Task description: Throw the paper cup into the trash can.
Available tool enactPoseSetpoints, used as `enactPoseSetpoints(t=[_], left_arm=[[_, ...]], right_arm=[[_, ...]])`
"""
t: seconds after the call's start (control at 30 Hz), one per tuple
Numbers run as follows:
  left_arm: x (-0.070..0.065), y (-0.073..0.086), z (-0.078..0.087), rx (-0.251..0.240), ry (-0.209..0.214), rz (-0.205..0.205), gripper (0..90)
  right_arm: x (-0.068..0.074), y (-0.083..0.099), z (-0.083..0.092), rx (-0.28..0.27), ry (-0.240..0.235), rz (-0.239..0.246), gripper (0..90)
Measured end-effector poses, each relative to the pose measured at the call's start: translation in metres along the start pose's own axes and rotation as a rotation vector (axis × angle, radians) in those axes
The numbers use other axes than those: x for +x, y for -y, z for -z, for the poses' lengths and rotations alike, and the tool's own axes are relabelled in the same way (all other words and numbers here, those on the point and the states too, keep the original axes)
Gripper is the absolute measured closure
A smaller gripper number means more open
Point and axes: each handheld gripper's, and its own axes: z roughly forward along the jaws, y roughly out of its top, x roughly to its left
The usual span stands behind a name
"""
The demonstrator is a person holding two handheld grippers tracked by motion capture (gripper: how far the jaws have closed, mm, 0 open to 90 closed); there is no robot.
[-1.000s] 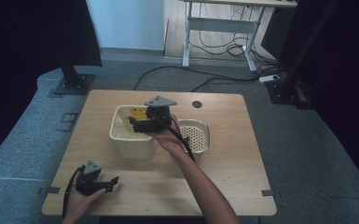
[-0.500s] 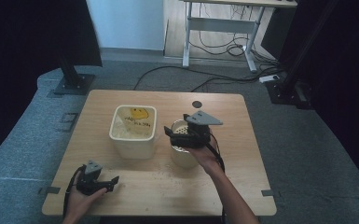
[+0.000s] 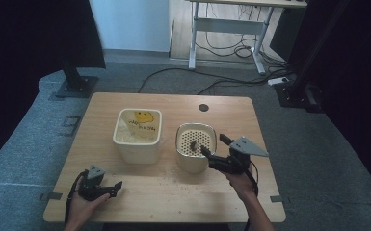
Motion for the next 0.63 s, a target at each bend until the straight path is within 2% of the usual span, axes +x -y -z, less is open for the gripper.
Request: enactPoseSetpoints(t=[0.07, 0.1, 0.27, 0.43, 0.63], left_arm=[[0.0, 0.0, -0.001, 0.002, -0.001, 0.0, 14.8], [0.0, 0.0, -0.001, 0.004, -0.001, -0.001, 14.8], [0.001, -0.001, -0.002, 0.003, -0.005, 0.003, 14.8], [0.001, -0.001, -0.003, 0.007, -0.007, 0.001, 14.9], [0.002, -0.002, -0.003, 0.003, -0.007, 0.003, 14.9]], right_arm=[[-0.003, 0.008, 0.01, -0.005, 0.012, 0.007, 18.0], [-0.007, 0.018, 0.019, -0.004, 0.027, 0.012, 18.2], [-0.014, 0.04, 0.029, 0.019, 0.048, -0.003, 18.2], [-0.019, 0.053, 0.029, 0.036, 0.062, -0.025, 18.2], [-0.02, 0.061, 0.024, 0.055, 0.075, -0.012, 18.2]])
